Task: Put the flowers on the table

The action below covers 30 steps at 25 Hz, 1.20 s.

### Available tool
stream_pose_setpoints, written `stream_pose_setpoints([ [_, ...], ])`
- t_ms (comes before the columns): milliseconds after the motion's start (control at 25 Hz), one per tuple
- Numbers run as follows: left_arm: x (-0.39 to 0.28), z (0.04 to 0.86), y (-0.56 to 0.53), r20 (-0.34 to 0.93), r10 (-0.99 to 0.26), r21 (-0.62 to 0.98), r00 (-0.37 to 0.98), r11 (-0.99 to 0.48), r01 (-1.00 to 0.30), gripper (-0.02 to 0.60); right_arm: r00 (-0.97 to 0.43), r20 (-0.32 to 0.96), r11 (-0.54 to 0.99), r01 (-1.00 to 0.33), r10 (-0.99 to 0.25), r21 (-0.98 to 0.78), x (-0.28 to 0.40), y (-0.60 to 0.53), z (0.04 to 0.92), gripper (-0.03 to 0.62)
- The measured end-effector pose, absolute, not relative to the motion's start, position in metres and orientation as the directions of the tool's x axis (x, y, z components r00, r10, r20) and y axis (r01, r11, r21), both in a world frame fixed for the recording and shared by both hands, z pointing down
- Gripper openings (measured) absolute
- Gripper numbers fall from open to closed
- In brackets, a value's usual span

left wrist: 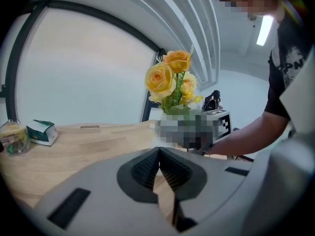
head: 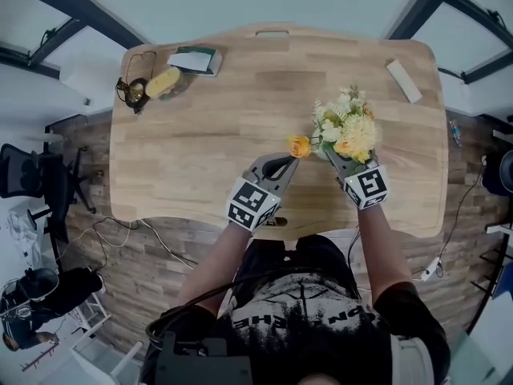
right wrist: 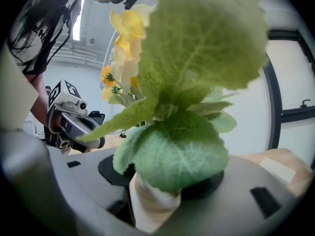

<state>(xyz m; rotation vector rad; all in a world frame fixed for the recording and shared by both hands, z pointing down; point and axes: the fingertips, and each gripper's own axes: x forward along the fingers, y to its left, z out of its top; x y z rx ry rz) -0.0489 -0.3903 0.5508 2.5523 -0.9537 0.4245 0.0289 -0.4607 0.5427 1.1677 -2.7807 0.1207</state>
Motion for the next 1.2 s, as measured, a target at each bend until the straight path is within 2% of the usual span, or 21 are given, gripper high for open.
stream_pose_setpoints([
  [960,-0.058,0.582,-0.380,0.435,-0.532,0.283,0.726,-0.685,-0.671,0.014,-0.682,0.131,0.688,-0.726,-0.720,-0.001,0.022,-0.467,0.560,0.253],
  [1200,-0.056,0.583,-0.371,0.440,-0.524,0.285,0.730,-0.689,-0.666,0.014,-0.681,0.151,0.688,-0.726,-0.716,-0.013,0.023,-0.463,0.562,0.288],
])
